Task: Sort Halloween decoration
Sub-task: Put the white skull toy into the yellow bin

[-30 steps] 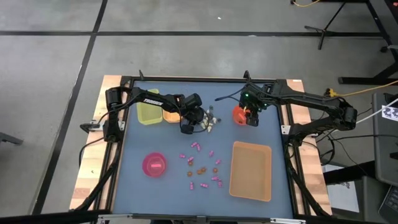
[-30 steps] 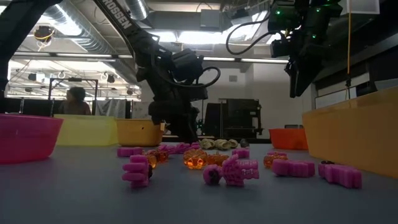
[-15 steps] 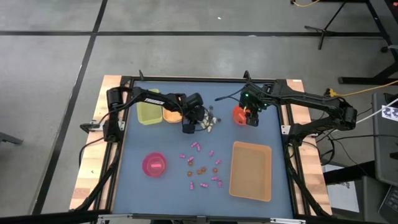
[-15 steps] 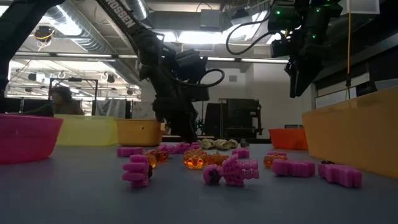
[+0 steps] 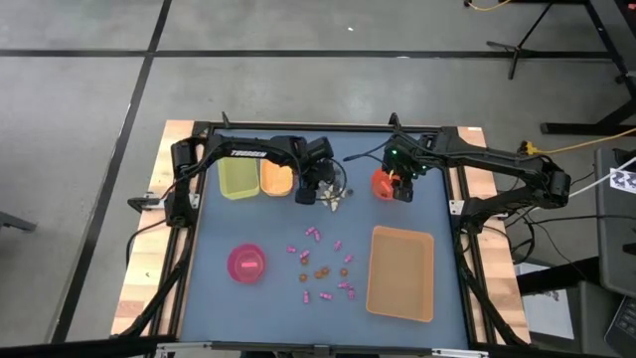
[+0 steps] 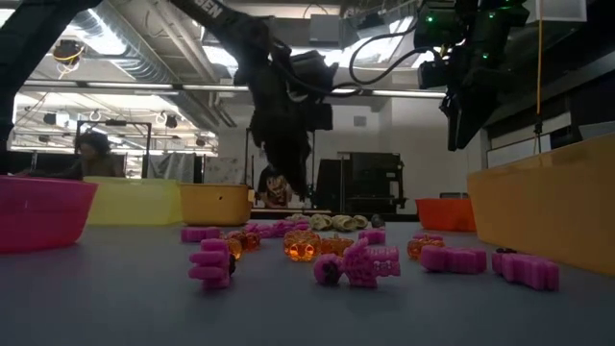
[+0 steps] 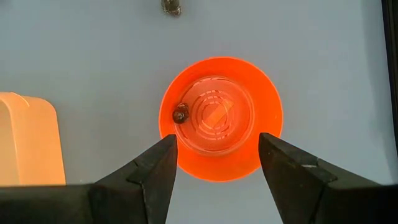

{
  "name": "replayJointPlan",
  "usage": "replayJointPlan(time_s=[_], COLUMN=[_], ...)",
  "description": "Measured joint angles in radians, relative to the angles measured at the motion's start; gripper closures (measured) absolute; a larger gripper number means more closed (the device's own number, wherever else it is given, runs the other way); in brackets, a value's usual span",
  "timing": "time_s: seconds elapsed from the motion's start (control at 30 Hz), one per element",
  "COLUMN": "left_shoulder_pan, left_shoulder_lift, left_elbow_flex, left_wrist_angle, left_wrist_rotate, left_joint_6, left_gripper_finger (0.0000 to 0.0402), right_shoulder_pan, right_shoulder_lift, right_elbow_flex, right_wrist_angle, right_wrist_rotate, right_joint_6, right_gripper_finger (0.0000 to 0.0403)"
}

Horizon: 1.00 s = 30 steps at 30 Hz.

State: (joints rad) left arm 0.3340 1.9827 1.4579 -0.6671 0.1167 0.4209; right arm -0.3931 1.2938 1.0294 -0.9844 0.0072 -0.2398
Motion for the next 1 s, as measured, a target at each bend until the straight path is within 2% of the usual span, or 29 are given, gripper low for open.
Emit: replayJointPlan(time_s=[0.4,1.0], left_shoulder_pan=[0.000,0.000], left_shoulder_lift=[-0.003,-0.004], left_elbow_flex=[0.145,0.148], left_wrist_angle=[-0.380,-0.720], left_wrist_rotate=[-0.152,-0.346], left_joint_6=[0.000,-0.168], left_gripper_finger=[0.0324,0.0324], right_shoulder_pan=[0.000,0.000], right_shoulder_lift=[0.000,0.000], right_elbow_flex=[0.000,0.000], right_wrist_angle=[0.000,0.019], right_wrist_rotate=[0.000,0.000], right_joint_6=[0.000,0.000], right_gripper_finger=[0.0178,0.0178])
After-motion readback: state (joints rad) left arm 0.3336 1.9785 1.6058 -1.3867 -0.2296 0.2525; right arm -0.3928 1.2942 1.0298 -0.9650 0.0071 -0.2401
